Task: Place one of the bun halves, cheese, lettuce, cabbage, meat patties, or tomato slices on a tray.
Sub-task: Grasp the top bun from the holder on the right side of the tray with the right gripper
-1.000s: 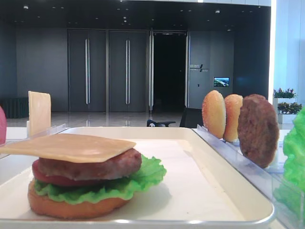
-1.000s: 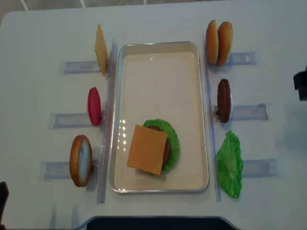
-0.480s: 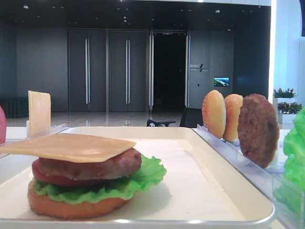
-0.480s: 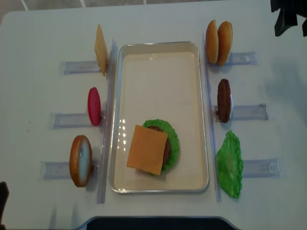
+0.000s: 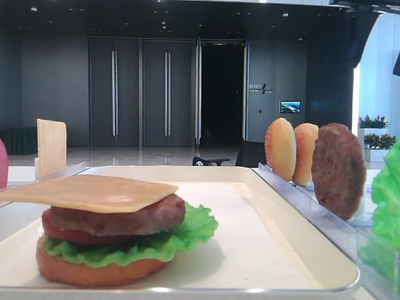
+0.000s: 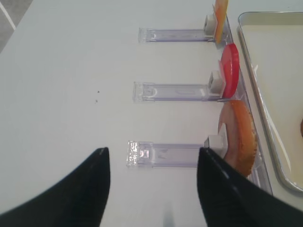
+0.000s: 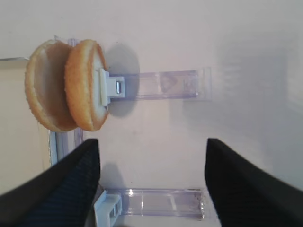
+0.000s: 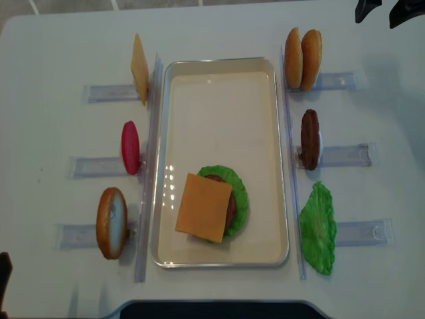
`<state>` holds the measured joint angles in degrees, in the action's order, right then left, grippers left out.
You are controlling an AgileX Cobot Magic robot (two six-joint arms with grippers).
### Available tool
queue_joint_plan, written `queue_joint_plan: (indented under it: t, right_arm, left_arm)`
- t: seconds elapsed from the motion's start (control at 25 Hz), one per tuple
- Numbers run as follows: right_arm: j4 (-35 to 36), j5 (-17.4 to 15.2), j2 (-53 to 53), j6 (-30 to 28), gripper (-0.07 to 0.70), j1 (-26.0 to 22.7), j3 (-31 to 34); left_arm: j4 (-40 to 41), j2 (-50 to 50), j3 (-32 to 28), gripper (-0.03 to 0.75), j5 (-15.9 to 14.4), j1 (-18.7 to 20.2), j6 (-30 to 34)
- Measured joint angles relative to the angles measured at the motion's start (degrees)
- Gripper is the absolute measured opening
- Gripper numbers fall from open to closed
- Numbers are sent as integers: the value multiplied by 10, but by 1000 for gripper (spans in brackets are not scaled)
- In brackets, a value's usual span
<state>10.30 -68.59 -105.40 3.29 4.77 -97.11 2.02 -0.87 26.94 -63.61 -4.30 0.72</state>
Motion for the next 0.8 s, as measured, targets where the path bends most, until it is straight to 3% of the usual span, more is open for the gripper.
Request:
queue_joint_plan:
  t: [0.36,0.6,0.8]
  right_arm:
    - [-11,24,-2,86,480,90,-7]
    - [-19,60,-2,130,480,159,-9]
    - [-22,74,-4,151,480,187,-9]
  left_arm:
    - [0,0,0,444,0,0,0]
    - [0,0,0,443,0,0,0]
    - [0,0,0,435,0,0,0]
